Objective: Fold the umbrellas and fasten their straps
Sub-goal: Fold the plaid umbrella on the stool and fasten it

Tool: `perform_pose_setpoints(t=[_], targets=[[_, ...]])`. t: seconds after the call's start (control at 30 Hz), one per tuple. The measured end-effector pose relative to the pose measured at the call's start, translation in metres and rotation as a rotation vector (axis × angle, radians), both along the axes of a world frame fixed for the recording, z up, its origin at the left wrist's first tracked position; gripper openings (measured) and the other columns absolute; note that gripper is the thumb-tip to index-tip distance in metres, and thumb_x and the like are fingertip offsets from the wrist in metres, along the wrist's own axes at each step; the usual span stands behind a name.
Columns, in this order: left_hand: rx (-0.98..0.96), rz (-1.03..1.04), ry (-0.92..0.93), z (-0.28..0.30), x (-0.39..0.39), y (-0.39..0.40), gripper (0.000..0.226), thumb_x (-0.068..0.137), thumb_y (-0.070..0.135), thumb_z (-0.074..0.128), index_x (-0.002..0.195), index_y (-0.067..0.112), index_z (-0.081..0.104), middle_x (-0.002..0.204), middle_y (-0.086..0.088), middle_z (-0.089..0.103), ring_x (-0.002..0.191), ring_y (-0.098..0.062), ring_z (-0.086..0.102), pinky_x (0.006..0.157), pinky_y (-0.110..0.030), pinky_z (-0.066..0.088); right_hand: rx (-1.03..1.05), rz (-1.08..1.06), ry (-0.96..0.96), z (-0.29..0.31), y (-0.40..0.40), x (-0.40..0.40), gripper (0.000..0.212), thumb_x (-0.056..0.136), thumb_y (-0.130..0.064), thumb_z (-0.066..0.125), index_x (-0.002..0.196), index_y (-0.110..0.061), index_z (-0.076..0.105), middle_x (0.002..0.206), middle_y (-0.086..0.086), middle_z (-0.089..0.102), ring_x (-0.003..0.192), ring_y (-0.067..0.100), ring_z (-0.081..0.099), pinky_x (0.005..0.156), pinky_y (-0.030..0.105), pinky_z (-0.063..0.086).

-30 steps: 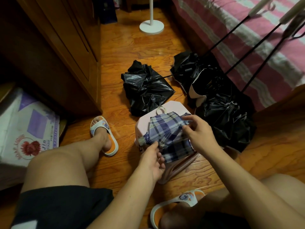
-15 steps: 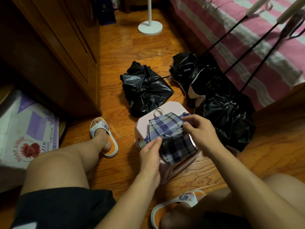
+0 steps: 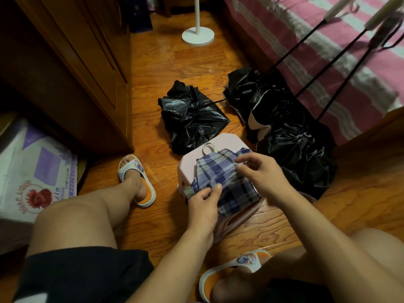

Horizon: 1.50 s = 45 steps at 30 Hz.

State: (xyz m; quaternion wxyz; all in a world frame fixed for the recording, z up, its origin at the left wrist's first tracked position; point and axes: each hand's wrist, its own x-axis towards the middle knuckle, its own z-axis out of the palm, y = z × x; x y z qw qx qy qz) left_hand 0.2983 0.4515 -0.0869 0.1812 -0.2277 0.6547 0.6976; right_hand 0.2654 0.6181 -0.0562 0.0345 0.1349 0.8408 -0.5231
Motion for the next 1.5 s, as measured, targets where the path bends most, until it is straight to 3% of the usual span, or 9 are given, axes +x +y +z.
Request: perform_pose_setpoints(t=[0.27,0.4,0.5,0.7,0.87,1.0,1.17,1.3,1.5], targets=[[-0.287,-0.032,0.197,-0.011,0.002,-0.007,0.035,0.098,0.041,0.064,0.077,0.014,0.072,0.069,-0.005,0.067,0.067,-0.016,0.058,0.07,-0.047,0.053,-0.135,-0.429,0.081,0.015,0.015,-0.003,0.015,0.103,-0.02,0.055,0.104,-0.02,0.07,0.08,0.002,0.071,0.078,0.012,0.067,0.077,0.032,0.051],[-0.283,-0.042,0.202,-0.01,0.001,-0.008,0.034,0.098,0.039,0.064,0.08,0.012,0.075,0.078,-0.008,0.072,0.074,-0.019,0.067,0.076,-0.049,0.056,-0.132,-0.06,-0.085,0.021,0.015,0.002,0.026,0.098,-0.042,0.063,0.12,-0.03,0.064,0.1,-0.006,0.071,0.095,0.006,0.066,0.082,0.027,0.051],[-0.275,-0.042,0.206,-0.01,0.002,-0.009,0.027,0.095,0.042,0.066,0.084,0.02,0.076,0.08,0.0,0.075,0.084,-0.024,0.071,0.08,-0.052,0.059,0.062,0.2,-0.079,0.008,0.016,0.002,0.054,0.086,-0.031,0.08,0.134,-0.034,0.056,0.093,-0.007,0.071,0.097,0.008,0.066,0.091,0.031,0.051],[-0.342,-0.014,0.231,-0.011,0.002,-0.009,0.025,0.095,0.033,0.07,0.07,0.035,0.071,0.078,0.008,0.075,0.081,-0.013,0.07,0.085,-0.046,0.058,0.092,-0.145,0.107,0.003,0.024,-0.001,0.03,0.093,-0.024,0.073,0.122,-0.028,0.068,0.091,-0.006,0.072,0.09,0.013,0.07,0.079,0.028,0.053],[-0.319,-0.001,0.231,-0.013,0.002,-0.009,0.024,0.094,0.036,0.07,0.071,0.036,0.074,0.081,0.01,0.076,0.084,-0.012,0.071,0.082,-0.046,0.06,0.126,0.089,-0.254,0.013,0.017,0.007,0.048,0.092,-0.054,0.066,0.132,-0.028,0.061,0.119,-0.003,0.065,0.107,0.016,0.063,0.085,0.033,0.05],[-0.294,-0.006,0.24,-0.014,0.005,-0.008,0.016,0.093,0.038,0.071,0.089,0.025,0.079,0.093,0.006,0.075,0.09,-0.008,0.069,0.085,-0.041,0.06,0.197,0.134,-0.273,0.01,0.012,0.007,0.042,0.091,-0.038,0.074,0.131,-0.027,0.063,0.107,-0.003,0.068,0.097,0.015,0.065,0.077,0.029,0.05],[-0.352,-0.071,0.332,-0.014,0.01,-0.01,0.007,0.093,0.03,0.073,0.086,0.033,0.074,0.096,0.005,0.067,0.09,-0.003,0.063,0.083,-0.031,0.055,-0.156,-0.176,-0.057,0.014,0.021,0.005,0.015,0.097,-0.011,0.067,0.105,-0.02,0.075,0.083,0.002,0.075,0.073,0.003,0.069,0.072,0.019,0.046],[-0.4,-0.064,0.327,-0.019,0.013,-0.011,0.009,0.092,0.031,0.073,0.088,0.026,0.079,0.093,0.003,0.063,0.089,-0.011,0.063,0.084,-0.04,0.055,-0.03,-0.131,-0.154,0.017,0.016,0.006,0.025,0.101,-0.035,0.06,0.119,-0.02,0.069,0.1,0.003,0.074,0.082,0.004,0.068,0.068,0.019,0.048],[-0.406,-0.031,0.327,-0.023,0.018,-0.007,0.008,0.092,0.032,0.073,0.092,0.026,0.079,0.094,0.003,0.062,0.091,-0.012,0.063,0.086,-0.043,0.055,0.261,0.068,-0.401,0.011,0.005,0.009,0.058,0.087,-0.064,0.065,0.13,-0.026,0.064,0.128,0.005,0.065,0.113,0.025,0.062,0.093,0.039,0.053]])
